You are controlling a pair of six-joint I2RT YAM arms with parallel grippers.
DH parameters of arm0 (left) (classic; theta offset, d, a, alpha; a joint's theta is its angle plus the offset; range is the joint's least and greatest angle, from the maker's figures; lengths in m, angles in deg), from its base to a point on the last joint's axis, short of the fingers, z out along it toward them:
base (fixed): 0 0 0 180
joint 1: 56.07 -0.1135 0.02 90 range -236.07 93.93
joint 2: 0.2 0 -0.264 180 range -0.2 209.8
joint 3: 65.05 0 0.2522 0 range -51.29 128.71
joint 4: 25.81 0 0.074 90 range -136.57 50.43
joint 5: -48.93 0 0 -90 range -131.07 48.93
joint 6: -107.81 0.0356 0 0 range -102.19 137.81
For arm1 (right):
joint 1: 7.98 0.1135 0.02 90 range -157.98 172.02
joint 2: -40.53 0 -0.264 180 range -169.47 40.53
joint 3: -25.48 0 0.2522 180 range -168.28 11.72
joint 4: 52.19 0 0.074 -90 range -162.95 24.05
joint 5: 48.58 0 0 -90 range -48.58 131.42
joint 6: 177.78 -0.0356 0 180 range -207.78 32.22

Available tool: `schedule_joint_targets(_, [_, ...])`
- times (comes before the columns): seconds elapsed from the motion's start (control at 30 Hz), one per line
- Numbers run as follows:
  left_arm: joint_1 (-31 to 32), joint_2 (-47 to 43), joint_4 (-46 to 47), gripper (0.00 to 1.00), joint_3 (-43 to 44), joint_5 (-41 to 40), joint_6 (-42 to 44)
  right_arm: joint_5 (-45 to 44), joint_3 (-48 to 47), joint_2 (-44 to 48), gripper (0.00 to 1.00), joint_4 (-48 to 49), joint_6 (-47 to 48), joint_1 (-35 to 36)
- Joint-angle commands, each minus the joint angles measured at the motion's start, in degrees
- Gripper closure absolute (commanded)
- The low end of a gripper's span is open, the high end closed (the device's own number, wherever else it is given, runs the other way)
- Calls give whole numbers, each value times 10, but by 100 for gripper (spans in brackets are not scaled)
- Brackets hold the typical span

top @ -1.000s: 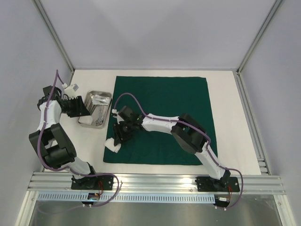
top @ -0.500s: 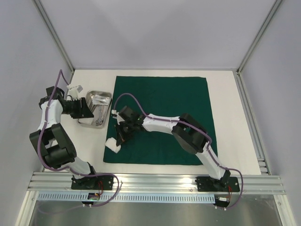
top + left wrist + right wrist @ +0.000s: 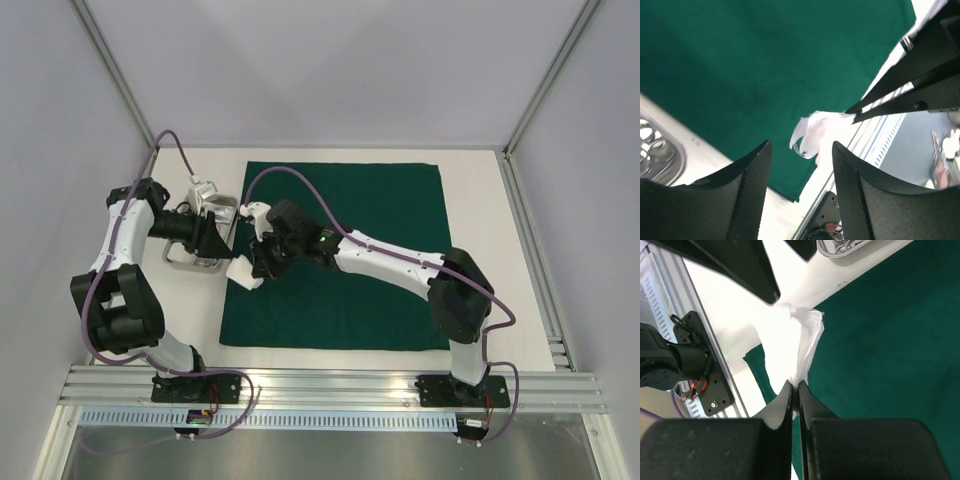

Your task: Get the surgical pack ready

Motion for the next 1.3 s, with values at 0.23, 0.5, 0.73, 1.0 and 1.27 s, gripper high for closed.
schedule_joint_targets(0.23, [63, -28, -39, 36, -25, 37, 175, -3, 35, 56, 99, 8, 76, -2])
schedule_joint_targets(0.5, [69, -5, -99, 36, -30, 59, 274, 10, 52, 78, 99, 26, 90, -2])
schedule_joint_targets(0.73, [87, -8, -76, 35, -39, 64, 267, 16, 63, 88, 100, 50, 88, -3])
schedule_joint_targets(1.0, [110, 0, -104, 63, -47, 67, 298, 8, 73, 96, 100, 62, 90, -6])
schedule_joint_targets(1.27, [110, 4, -124, 100, -27, 73, 281, -2, 76, 94, 96, 61, 77, -11])
